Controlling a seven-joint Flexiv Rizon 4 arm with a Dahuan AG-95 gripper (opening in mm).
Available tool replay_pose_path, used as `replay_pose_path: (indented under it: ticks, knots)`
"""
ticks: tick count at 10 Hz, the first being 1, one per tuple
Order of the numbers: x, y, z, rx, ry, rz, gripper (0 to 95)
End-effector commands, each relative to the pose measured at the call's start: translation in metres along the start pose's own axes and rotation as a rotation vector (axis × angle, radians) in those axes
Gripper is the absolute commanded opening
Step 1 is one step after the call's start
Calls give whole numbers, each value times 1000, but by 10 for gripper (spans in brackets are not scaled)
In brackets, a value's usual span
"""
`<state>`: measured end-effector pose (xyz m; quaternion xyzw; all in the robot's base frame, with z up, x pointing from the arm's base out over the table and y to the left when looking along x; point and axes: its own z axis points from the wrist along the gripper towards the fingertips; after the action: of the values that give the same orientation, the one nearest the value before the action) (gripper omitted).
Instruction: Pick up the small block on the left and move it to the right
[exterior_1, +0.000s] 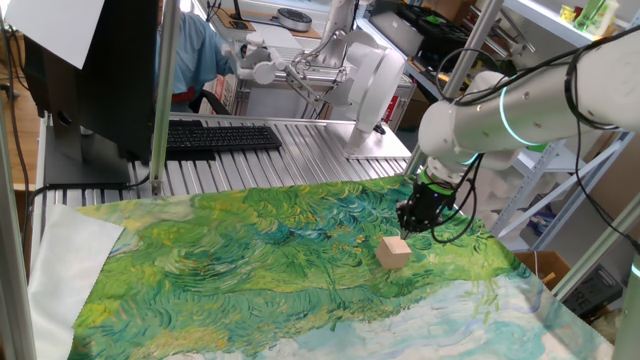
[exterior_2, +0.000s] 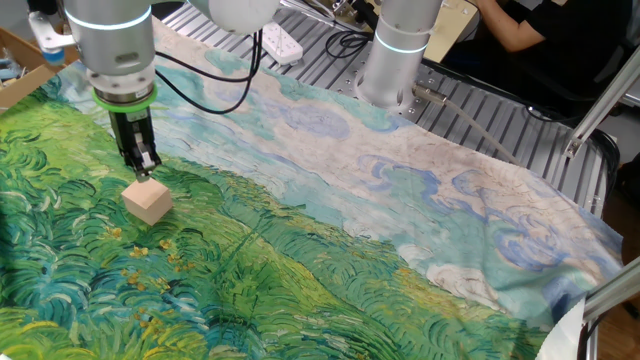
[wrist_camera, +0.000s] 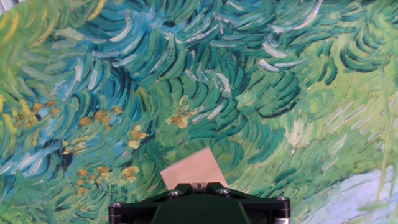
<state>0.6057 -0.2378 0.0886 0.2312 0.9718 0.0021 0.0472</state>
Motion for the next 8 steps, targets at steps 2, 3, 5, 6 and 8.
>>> replay_pose_path:
  ticks: [2,3,5,6,8]
  knots:
    - [3,4,-3,0,-1,9,0]
    - [3,4,-2,1,-2,9,0]
    - [3,4,-1,-5,-14,9,0]
    - [3,4,2,-9,-21,7,0]
    - [3,4,7,-18,-43,30,380]
